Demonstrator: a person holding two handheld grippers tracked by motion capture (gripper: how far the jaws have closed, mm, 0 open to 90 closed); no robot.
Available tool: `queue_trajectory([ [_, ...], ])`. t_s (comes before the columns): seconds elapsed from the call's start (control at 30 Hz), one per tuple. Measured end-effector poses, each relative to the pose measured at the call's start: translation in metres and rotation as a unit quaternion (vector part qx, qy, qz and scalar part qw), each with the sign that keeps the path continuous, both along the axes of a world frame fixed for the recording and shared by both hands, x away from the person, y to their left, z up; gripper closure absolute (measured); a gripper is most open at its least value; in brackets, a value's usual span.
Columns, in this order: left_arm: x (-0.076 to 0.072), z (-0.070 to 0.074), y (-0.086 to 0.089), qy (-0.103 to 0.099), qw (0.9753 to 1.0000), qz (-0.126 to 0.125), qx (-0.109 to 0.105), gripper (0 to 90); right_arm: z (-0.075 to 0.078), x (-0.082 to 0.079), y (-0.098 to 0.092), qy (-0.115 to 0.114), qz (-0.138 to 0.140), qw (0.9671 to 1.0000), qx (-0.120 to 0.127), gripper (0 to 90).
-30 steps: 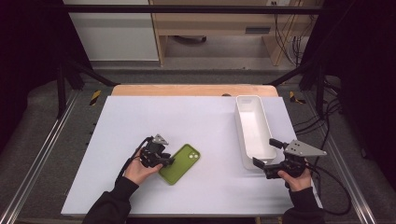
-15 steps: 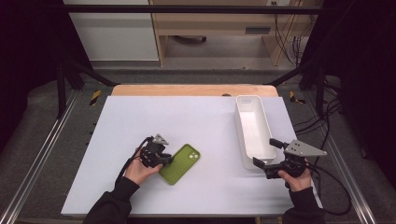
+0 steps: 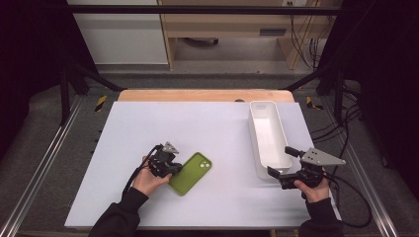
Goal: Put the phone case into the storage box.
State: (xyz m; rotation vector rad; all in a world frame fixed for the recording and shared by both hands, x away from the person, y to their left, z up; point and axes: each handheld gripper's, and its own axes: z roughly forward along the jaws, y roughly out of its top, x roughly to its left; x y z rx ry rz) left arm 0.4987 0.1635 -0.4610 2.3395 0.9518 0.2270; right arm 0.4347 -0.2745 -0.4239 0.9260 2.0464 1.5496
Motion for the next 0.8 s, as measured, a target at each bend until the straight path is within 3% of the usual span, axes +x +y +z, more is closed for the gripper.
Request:
queue_trajectory([
  [0.4, 0.0, 0.0, 0.0, -0.003, 1.0, -0.003, -0.001, 87.1, 0.0, 0.0, 0.0, -0.001, 0.0, 1.0, -0.001, 0.5],
  [0.8, -0.006, 0.011, 0.0, -0.038, 0.9992, -0.007, -0.006, 87.4, 0.001, 0.0, 0.0, -0.001, 0.001, 1.0, -0.001, 0.5],
])
